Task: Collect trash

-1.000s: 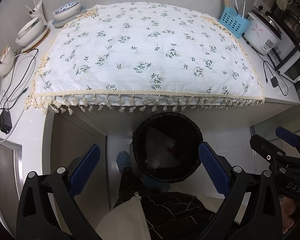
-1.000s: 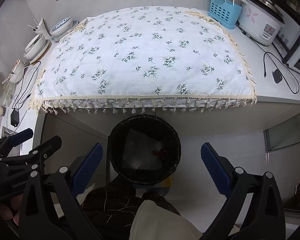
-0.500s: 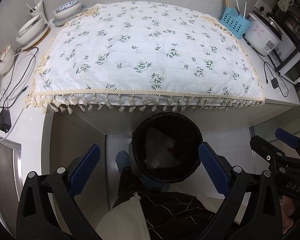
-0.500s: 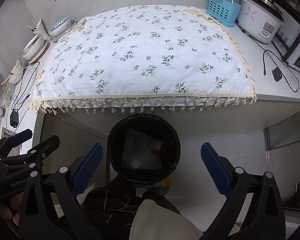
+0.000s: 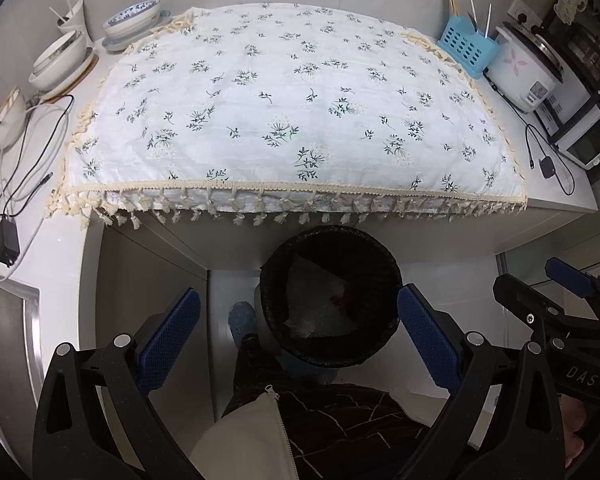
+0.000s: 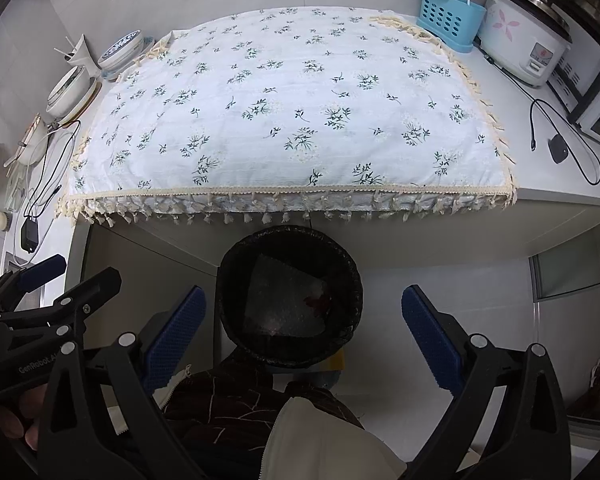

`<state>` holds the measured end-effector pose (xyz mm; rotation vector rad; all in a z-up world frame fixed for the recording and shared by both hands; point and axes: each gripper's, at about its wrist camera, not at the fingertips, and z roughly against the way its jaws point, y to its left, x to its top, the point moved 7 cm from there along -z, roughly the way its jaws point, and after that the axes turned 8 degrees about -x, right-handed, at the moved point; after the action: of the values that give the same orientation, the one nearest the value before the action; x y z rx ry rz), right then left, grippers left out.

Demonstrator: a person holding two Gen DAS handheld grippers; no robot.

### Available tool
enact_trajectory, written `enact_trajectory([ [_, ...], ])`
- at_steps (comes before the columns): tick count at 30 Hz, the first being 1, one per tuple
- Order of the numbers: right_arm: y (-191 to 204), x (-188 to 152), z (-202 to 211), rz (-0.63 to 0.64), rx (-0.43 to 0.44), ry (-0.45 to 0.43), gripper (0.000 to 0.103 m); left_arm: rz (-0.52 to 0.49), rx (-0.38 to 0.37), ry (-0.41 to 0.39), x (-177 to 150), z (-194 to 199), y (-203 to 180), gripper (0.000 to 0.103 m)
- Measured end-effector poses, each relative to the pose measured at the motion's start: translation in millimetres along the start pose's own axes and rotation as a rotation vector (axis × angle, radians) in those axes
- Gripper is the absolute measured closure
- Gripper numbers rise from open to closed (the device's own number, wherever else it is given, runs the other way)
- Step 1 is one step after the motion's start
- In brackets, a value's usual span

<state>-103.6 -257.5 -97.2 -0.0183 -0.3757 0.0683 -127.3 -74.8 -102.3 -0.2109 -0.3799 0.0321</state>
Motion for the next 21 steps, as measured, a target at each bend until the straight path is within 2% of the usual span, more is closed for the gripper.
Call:
enact_trajectory([
  [9, 0.4, -0.1, -1.9, 0.001, 0.002, 0.003, 0.009, 0.003, -0.006, -0.002, 1.7, 0.3, 0.0, 0.006],
  [21, 3.4, -0.9, -2.9, 0.004, 0.003, 0.005, 0.009, -0.018, 0.022, 0.003, 0.2, -0.2, -1.4, 0.006],
])
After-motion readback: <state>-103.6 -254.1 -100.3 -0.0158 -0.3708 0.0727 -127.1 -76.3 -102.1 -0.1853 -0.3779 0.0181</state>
